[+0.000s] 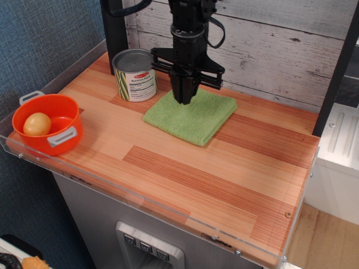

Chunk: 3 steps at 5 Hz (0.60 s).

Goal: Move the napkin to the lower right hand side of the table.

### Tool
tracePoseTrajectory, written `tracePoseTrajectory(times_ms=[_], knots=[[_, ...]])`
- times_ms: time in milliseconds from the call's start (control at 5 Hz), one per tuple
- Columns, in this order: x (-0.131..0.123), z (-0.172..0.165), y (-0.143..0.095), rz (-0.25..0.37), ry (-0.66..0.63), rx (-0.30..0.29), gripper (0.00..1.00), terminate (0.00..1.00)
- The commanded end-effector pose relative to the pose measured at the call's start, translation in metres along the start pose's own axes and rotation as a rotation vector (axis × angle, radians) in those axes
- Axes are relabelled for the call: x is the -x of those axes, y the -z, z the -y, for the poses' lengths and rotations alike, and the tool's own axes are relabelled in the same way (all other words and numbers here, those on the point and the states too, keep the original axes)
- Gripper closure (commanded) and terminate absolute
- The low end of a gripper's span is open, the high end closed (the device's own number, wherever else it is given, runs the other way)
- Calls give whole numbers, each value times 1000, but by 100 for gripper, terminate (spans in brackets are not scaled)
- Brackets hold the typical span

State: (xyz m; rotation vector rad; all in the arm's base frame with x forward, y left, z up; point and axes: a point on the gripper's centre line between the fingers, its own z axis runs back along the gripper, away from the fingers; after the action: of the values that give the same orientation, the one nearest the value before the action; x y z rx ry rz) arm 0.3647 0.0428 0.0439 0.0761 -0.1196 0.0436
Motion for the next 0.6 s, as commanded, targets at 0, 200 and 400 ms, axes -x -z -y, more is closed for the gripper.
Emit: tracePoseTrajectory(times_ms=[0, 200, 400], knots=[[-18, -3, 6, 26, 21, 17, 100, 0], [-13, 1, 14, 9, 14, 37, 100, 0], [-7, 7, 16, -2, 13, 61, 100, 0]])
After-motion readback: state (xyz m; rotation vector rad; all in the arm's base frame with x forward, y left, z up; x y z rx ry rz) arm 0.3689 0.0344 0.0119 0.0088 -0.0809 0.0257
